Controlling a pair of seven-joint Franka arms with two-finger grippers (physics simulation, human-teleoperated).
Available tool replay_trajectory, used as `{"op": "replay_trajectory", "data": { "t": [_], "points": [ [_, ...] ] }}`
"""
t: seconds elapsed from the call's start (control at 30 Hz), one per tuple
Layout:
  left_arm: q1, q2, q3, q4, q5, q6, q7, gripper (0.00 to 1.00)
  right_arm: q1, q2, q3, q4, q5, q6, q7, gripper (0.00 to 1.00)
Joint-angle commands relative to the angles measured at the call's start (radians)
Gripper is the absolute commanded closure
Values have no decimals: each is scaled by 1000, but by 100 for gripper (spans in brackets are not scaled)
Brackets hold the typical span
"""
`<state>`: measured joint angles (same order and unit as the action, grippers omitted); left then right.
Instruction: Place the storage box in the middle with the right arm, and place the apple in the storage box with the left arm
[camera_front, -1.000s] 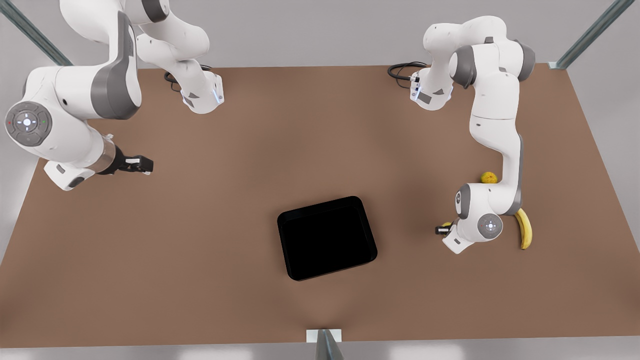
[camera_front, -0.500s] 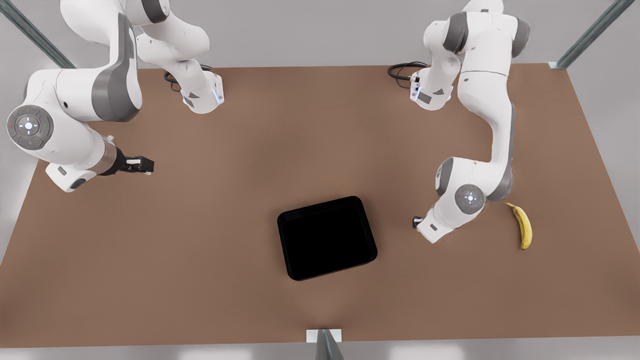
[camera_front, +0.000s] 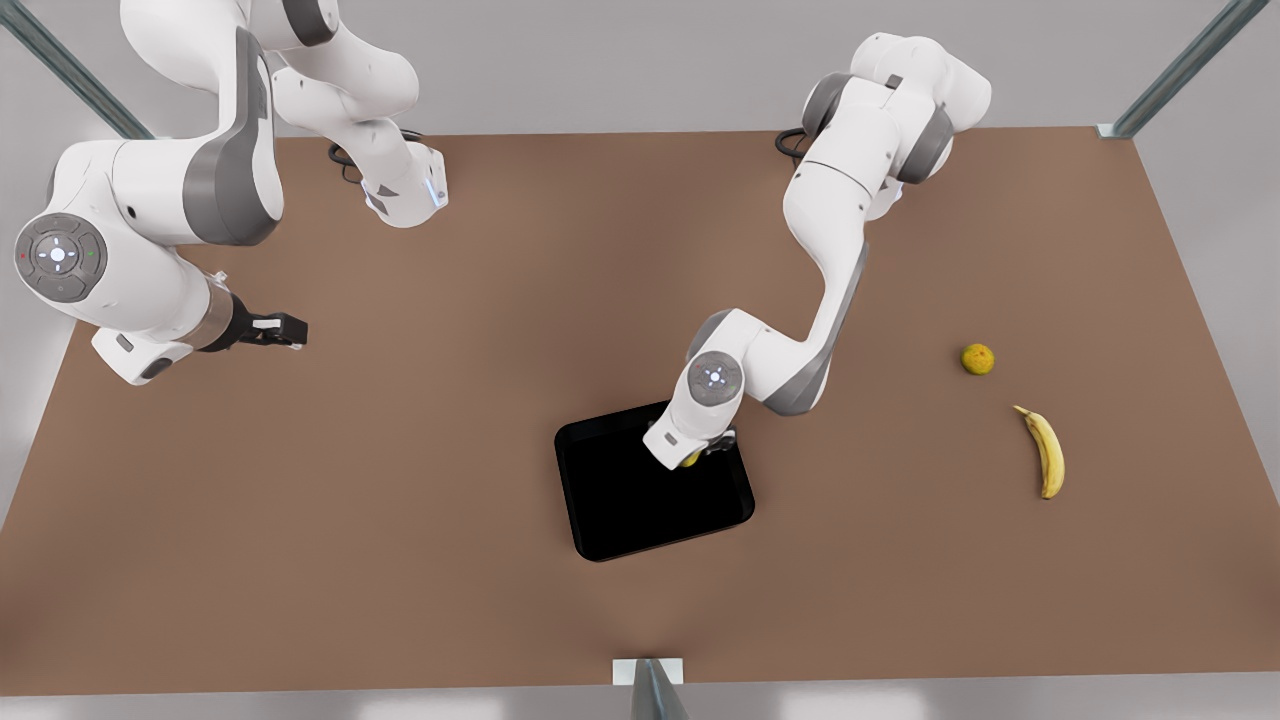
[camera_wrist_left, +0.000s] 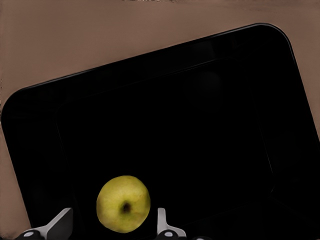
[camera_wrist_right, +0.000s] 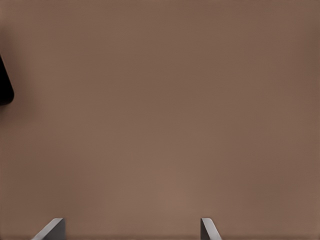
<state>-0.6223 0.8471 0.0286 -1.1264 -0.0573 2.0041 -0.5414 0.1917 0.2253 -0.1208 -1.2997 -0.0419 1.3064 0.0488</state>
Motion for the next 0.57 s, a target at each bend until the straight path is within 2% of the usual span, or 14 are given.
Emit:
{"op": "replay_trajectory", "data": {
  "t": [0.0, 0.03, 0.07, 0.1, 0.17, 0.2, 0.23, 0.27, 0.3, 0.53],
  "points": [
    [1, -13, 2, 0, 5, -1, -327, 0, 0, 0, 0, 0, 0, 1, -1, 0],
    [19, -75, 19, 3, 5, -179, -273, 0, 0, -1, 0, 0, 0, 1, -1, 0],
    [61, -216, 112, 4, 4, -482, -4, 0, 0, -1, 0, 0, 0, 2, -3, 0],
    [62, -316, 246, 4, 2, -642, 213, 0, 0, -3, 0, 2, -1, 5, -4, 0],
    [62, -414, 382, 5, 1, -771, 374, 0, 0, -3, 0, 2, -3, 5, -6, 0],
    [67, -460, 387, 5, 1, -806, 391, 0, 0, -3, 0, 2, -3, 4, -4, 0],
    [226, -563, 217, -50, 11, -806, 426, 0, 0, -3, 0, 0, -3, 5, -4, 0],
    [315, -623, 87, -92, 85, -801, 480, 0, 0, -3, 0, 0, -3, 5, -4, 0],
    [366, -704, 80, -128, 79, -782, 492, 0, 0, -1, 0, 0, -3, 4, -4, 0],
    [374, -685, 80, -112, 62, -835, 489, 0, 0, -1, 0, -1, -3, 1, -3, 0]
  ]
}}
